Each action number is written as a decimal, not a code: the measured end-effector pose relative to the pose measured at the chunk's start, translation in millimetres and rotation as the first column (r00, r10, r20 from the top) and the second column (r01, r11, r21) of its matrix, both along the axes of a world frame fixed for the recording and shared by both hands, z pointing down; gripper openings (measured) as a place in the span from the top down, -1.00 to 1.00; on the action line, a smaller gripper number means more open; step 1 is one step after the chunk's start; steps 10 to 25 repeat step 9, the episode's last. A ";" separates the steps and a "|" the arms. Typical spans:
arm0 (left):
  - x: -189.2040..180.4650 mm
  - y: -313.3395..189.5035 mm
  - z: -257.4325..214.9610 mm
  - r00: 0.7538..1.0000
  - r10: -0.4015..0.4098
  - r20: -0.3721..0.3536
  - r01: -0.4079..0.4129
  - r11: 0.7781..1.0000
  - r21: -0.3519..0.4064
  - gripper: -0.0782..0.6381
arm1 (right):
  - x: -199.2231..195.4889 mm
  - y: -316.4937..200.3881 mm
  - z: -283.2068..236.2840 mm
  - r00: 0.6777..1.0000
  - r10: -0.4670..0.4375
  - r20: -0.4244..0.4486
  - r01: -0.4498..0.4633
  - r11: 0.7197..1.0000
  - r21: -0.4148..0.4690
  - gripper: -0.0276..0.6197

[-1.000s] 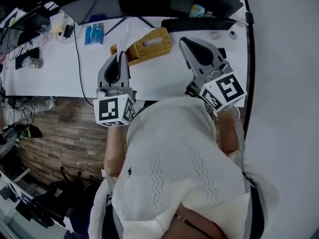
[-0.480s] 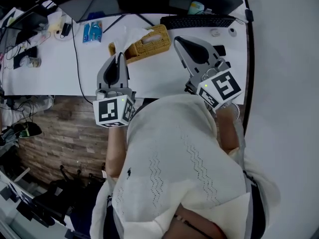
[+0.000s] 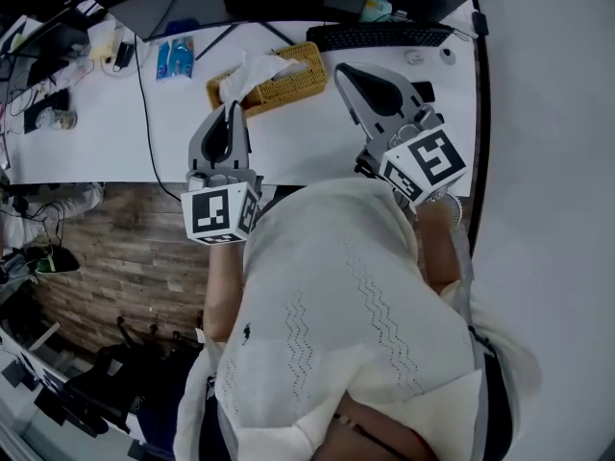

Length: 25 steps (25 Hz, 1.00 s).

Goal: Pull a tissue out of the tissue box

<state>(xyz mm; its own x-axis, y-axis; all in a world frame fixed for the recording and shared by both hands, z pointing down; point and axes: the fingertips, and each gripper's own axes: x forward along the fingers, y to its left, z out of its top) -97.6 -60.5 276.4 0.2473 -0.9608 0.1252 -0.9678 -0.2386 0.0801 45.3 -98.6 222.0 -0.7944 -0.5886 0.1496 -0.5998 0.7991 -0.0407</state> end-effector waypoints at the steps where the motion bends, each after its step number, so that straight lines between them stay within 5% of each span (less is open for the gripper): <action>1: 0.7 0.0 0.5 1.000 0.002 -0.001 -0.002 1.000 -0.001 0.73 | 0.2 0.2 0.6 1.000 0.000 -0.002 0.000 1.000 -0.001 0.91; 25: 4.1 -2.6 0.2 1.000 0.006 -0.001 -0.006 1.000 0.006 0.73 | 0.1 0.2 3.2 1.000 -0.008 -0.009 0.008 1.000 0.005 0.91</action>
